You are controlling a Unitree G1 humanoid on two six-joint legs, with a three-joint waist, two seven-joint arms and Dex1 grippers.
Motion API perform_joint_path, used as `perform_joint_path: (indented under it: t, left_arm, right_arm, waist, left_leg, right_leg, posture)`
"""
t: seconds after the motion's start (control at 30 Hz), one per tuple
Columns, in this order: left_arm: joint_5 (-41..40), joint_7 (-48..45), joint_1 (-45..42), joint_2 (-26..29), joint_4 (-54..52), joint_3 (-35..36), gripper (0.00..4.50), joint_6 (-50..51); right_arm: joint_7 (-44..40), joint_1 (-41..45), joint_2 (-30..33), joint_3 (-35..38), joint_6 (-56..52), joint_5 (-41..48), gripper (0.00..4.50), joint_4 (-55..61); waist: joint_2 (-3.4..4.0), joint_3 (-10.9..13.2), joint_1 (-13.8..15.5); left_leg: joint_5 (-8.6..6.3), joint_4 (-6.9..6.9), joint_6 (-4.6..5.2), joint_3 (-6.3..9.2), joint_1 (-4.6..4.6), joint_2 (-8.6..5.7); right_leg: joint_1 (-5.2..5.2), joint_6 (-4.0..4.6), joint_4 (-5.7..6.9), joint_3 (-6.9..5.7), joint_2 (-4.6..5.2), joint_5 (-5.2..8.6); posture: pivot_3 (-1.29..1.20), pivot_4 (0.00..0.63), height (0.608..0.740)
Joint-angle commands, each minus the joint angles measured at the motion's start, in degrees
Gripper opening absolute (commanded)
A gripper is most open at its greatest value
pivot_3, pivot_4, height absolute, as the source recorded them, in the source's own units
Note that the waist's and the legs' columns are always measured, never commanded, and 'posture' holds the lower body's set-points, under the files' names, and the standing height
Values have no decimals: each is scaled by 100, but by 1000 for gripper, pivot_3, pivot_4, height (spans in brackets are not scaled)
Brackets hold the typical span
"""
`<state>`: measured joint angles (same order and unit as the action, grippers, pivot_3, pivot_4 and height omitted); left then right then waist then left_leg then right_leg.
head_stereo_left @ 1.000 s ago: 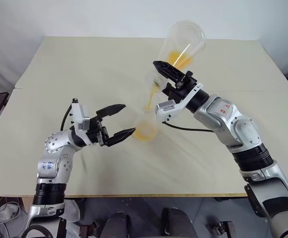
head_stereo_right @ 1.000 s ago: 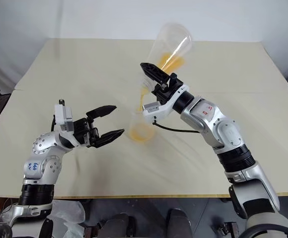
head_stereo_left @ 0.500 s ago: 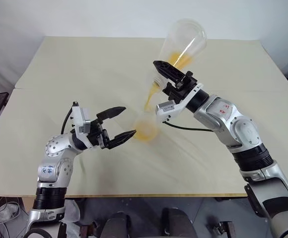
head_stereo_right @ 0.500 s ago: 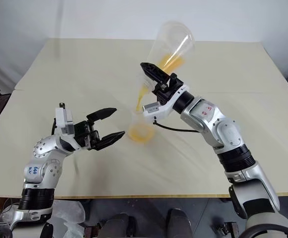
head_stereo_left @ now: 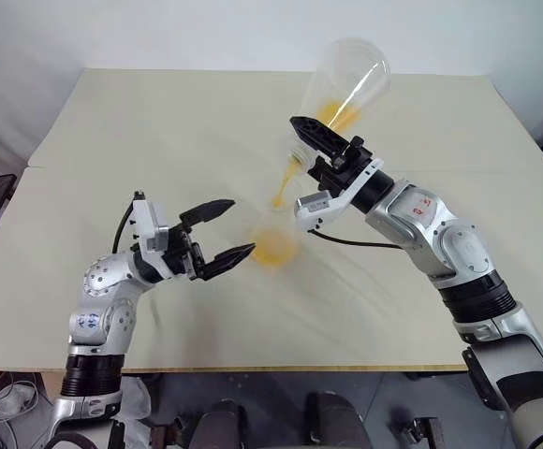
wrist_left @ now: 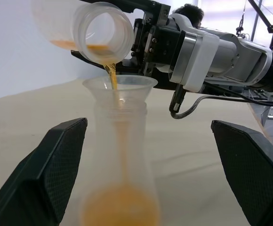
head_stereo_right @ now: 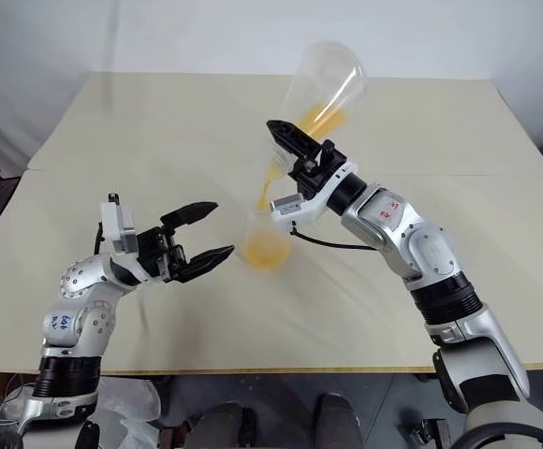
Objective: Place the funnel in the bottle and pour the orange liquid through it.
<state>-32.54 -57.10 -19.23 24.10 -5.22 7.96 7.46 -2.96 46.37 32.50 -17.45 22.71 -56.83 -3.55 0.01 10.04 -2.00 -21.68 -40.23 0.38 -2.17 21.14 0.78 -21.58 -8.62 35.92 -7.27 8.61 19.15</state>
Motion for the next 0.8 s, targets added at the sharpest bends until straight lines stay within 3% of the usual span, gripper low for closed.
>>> perform_joint_path:
  t: [0.03,0.8]
  left_arm:
    - [-104,-1,98,112,-234,126,4500,-45]
    - [-162,35,402,424,-330,438,4500,-48]
  right_arm:
    - [165,164,73,100,24,28,2443,151]
    - [371,247,155,110,85,-13,2443,107]
  waist:
    - [0,0,-3]
    - [1,1,-22]
  left_leg:
    - [0,0,0,0,0,0]
    - [0,4,0,-1,-2,1]
  right_leg:
    - [0,0,0,0,0,0]
    - [0,0,-1,1,0,0]
  posture:
    - [0,150,740]
    - [0,150,740]
